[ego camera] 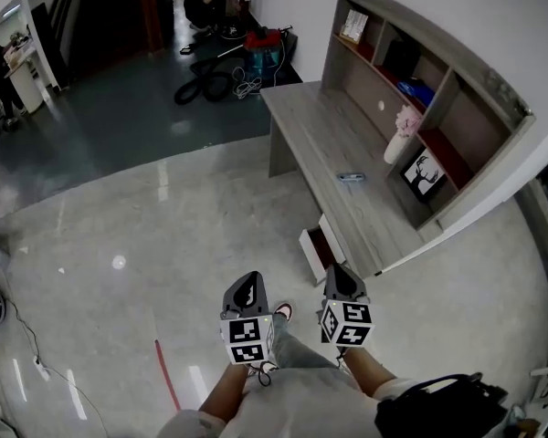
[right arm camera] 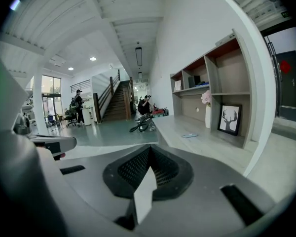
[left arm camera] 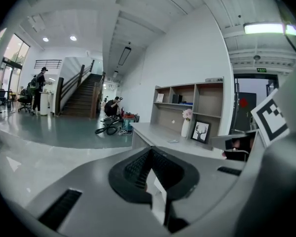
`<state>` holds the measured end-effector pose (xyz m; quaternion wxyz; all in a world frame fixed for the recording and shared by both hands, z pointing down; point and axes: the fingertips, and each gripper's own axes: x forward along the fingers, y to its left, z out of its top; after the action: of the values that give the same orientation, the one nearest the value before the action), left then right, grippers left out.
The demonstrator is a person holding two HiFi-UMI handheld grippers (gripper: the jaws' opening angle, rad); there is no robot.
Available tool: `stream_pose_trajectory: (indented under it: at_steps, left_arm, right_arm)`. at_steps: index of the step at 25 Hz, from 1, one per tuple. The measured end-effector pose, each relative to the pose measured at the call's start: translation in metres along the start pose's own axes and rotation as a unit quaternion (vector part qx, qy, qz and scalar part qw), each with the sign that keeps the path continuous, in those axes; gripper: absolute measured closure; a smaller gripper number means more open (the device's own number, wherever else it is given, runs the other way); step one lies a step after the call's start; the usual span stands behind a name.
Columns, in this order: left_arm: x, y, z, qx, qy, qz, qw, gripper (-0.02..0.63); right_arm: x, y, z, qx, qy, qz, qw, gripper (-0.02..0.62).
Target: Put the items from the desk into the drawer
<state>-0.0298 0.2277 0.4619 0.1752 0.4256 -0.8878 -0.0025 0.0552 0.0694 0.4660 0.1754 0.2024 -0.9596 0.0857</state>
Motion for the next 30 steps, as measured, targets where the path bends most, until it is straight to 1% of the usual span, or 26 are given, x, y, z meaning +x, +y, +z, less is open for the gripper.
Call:
stream_pose_trajectory:
  at_steps: [4,9,12,16,19,25,30]
  left_arm:
    - [0.057,0.007,0.015,0.033,0.018,-0.025,0.999,0.607]
    - [0.127,0.009,0.042,0.05,0.028,-0.064,0.9963,0.607]
    - [0.159,0.006,0.054,0.06,0.03,-0.077,0.9948,0.607]
    - [0.193,-0.008,0.065,0.084,0.02,-0.094,0.9918,0.607]
    - [0.217,-0.022,0.069,0.1,0.022,-0.107,0.989,0.607]
    - [0.251,-0.043,0.08,0.108,0.033,-0.146,0.9829,0.607]
    - [0.275,-0.062,0.08,0.116,0.046,-0.179,0.976,0.607]
  right_arm:
    - [0.05,-0.012,0.018,0.022,-0.007,-0.015,1.0,0.597]
    - [0.104,-0.032,0.041,0.029,-0.005,-0.032,0.999,0.597]
    - [0.125,-0.05,0.05,0.036,0.0,-0.05,0.998,0.597]
    - [0.141,-0.077,0.059,0.049,0.001,-0.076,0.996,0.597]
    - [0.149,-0.097,0.06,0.059,0.003,-0.094,0.994,0.597]
    - [0.16,-0.121,0.069,0.076,-0.004,-0.123,0.99,0.597]
    - [0.159,-0.144,0.062,0.092,0.002,-0.157,0.983,0.597]
